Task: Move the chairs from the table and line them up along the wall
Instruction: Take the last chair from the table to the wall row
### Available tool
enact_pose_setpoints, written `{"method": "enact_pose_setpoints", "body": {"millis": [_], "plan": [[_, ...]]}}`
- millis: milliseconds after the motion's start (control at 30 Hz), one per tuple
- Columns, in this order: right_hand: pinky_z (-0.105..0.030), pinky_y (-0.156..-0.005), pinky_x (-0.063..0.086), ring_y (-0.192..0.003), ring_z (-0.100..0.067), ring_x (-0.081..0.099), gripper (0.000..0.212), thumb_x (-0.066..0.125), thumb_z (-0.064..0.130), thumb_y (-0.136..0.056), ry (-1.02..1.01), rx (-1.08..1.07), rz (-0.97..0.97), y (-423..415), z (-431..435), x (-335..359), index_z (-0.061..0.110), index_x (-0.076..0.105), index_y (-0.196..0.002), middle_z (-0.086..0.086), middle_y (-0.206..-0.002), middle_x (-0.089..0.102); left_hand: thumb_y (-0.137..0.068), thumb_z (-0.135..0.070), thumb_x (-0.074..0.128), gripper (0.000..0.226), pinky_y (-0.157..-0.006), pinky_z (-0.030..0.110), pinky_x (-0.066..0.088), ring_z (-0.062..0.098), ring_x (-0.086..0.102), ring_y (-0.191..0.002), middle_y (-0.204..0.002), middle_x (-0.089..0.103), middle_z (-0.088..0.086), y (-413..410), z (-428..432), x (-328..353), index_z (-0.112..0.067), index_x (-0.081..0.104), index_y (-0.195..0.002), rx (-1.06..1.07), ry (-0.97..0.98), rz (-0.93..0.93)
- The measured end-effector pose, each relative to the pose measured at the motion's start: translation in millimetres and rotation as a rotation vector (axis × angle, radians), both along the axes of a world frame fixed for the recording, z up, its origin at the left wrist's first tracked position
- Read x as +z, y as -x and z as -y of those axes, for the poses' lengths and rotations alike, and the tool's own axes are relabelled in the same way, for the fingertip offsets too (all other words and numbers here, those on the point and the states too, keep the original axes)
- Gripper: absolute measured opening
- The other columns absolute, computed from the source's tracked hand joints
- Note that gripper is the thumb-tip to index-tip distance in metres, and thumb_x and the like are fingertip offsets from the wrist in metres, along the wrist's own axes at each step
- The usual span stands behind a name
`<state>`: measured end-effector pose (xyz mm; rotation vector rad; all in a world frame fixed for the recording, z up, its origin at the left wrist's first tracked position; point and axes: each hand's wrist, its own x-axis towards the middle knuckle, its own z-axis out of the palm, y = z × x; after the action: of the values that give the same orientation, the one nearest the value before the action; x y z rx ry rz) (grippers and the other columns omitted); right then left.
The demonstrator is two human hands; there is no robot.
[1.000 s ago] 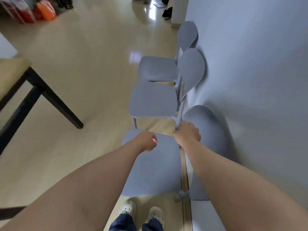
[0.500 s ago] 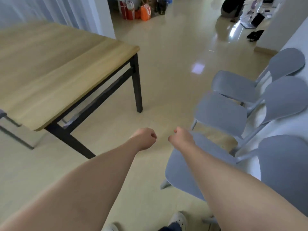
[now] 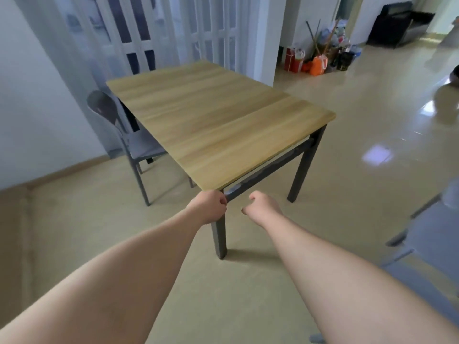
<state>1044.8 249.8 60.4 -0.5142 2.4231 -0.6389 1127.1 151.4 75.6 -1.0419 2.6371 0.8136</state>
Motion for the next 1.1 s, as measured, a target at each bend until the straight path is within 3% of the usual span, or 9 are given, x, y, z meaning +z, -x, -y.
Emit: {"method": "enact_pose_setpoints", "body": {"millis": [133,233,533,767,900,1000,1100], "plan": [[-0.036,-0.097,0.046,-0.121,-0.031,0.053,0.035,0.052,0.020,-0.090,0.012,0.139,-0.006,-22,62,7,0.017,0.054,-0.125,-0.009,-0.130,0.058,-0.094,-0.014,0.043,0.026,-0.086,0.033,0.050,0.026,0.059,-0.101,-0.123,0.063,0.011,-38,55,2,-0.016,0.065,-0.109,0.146,0.001,-0.039],[-0.034,-0.096,0.044,-0.122,-0.031,0.052,0.038,0.049,0.018,-0.090,0.002,0.229,0.020,-38,111,4,0.019,0.053,-0.128,-0.008,-0.132,0.056,-0.093,-0.014,0.045,0.033,-0.087,0.029,0.048,0.026,0.059,-0.111,-0.127,0.061,0.008,-59,93,-6,-0.016,0.061,-0.122,0.254,-0.030,-0.038],[-0.032,-0.094,0.050,-0.112,-0.030,0.060,0.030,0.051,0.016,-0.085,-0.006,0.398,0.035,-43,258,-12,0.017,0.065,-0.111,-0.008,-0.122,0.063,-0.091,-0.017,0.047,0.041,-0.085,0.029,0.050,0.029,0.061,-0.112,-0.131,0.059,0.010,-79,223,-25,-0.020,0.052,-0.132,0.483,-0.039,-0.033],[-0.031,-0.094,0.048,-0.113,-0.031,0.059,0.030,0.053,0.017,-0.088,-0.018,0.418,0.086,-12,389,-18,0.010,0.064,-0.115,-0.010,-0.124,0.063,-0.093,-0.019,0.048,0.039,-0.093,0.032,0.051,0.029,0.060,-0.115,-0.131,0.059,0.009,-61,333,-33,-0.020,0.053,-0.132,0.567,-0.055,0.007],[-0.028,-0.088,0.047,-0.095,-0.028,0.055,0.029,0.058,0.018,-0.087,-0.056,0.486,0.110,-10,456,-23,0.008,0.066,-0.113,-0.011,-0.121,0.065,-0.093,-0.018,0.049,0.036,-0.089,0.032,0.052,0.029,0.064,-0.108,-0.126,0.063,0.010,-60,394,-34,-0.018,0.056,-0.128,0.619,-0.103,-0.019],[-0.030,-0.087,0.048,-0.104,-0.030,0.059,0.028,0.059,0.018,-0.086,-0.071,0.504,0.120,-13,502,-31,0.008,0.066,-0.112,-0.012,-0.119,0.065,-0.091,-0.017,0.050,0.034,-0.087,0.034,0.053,0.030,0.065,-0.106,-0.121,0.065,0.013,-63,444,-39,-0.016,0.059,-0.124,0.692,-0.164,-0.065],[-0.026,-0.077,0.042,-0.090,-0.027,0.053,0.023,0.055,0.017,-0.088,-0.084,0.503,0.125,-14,544,-38,0.009,0.064,-0.107,-0.010,-0.110,0.064,-0.091,-0.016,0.049,0.034,-0.088,0.034,0.053,0.030,0.065,-0.107,-0.121,0.065,0.014,-65,491,-44,-0.015,0.060,-0.123,0.684,-0.187,-0.072]]}}
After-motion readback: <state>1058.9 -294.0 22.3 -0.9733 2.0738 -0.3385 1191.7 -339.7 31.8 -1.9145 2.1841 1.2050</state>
